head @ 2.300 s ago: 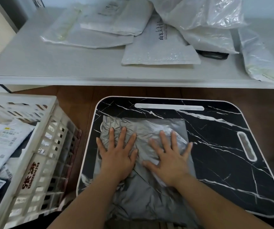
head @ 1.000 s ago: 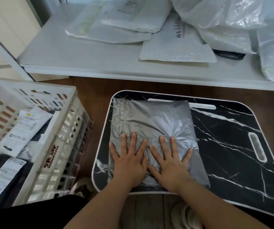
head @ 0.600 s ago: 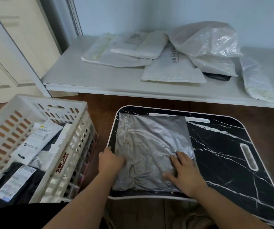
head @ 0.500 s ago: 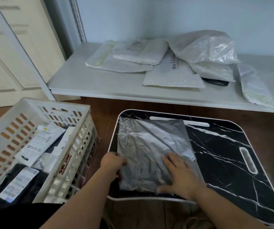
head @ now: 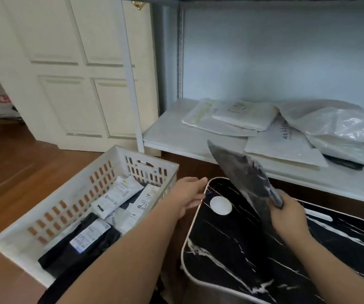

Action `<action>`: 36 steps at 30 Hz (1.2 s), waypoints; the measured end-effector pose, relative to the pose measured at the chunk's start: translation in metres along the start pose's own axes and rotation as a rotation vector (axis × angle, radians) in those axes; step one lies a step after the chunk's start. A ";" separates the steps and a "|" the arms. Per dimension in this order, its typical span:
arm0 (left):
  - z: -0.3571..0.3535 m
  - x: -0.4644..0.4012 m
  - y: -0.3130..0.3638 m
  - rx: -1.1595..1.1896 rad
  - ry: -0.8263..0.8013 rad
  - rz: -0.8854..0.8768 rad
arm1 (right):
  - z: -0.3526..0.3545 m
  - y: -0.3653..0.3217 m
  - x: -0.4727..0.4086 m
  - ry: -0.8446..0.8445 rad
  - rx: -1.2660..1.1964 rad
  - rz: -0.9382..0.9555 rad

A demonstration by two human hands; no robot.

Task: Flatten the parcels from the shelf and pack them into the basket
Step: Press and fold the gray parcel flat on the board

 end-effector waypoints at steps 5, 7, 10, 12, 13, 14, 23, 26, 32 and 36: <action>0.057 0.006 0.022 -0.073 0.174 -0.077 | 0.002 -0.067 -0.041 -0.023 -0.469 -0.043; 0.076 0.012 0.028 -0.039 0.226 -0.095 | -0.001 -0.088 -0.050 -0.091 -0.704 -0.109; 0.095 0.016 0.027 0.078 0.239 -0.057 | -0.011 -0.112 -0.057 -0.228 -0.923 -0.202; 0.104 0.014 0.023 0.197 0.195 -0.016 | -0.022 -0.124 -0.059 -0.289 -0.996 -0.242; 0.107 0.012 0.019 0.287 0.170 0.002 | -0.028 -0.129 -0.060 -0.307 -1.025 -0.262; 0.111 0.008 0.017 0.395 0.143 0.029 | -0.036 -0.133 -0.062 -0.317 -1.050 -0.281; 0.168 -0.031 -0.020 0.825 0.133 0.032 | -0.136 -0.150 -0.086 -0.264 -0.969 -0.387; 0.200 -0.052 -0.030 0.754 0.393 0.023 | -0.180 -0.147 -0.090 -0.280 -0.848 -0.373; 0.255 -0.095 -0.068 0.466 0.753 0.021 | -0.258 -0.129 -0.079 -0.297 -0.387 -0.242; 0.274 -0.111 -0.099 0.438 0.915 0.077 | -0.302 -0.124 -0.067 -0.481 -0.169 -0.088</action>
Point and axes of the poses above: each hand's wrist, its own x-axis away from the middle knuckle, its own z-axis out of the back of the hand, y = z × x, the point moved 1 cm from there along -x, towards the middle knuckle, and after that the axes turned 8 degrees about z, right-handed, at the moved point
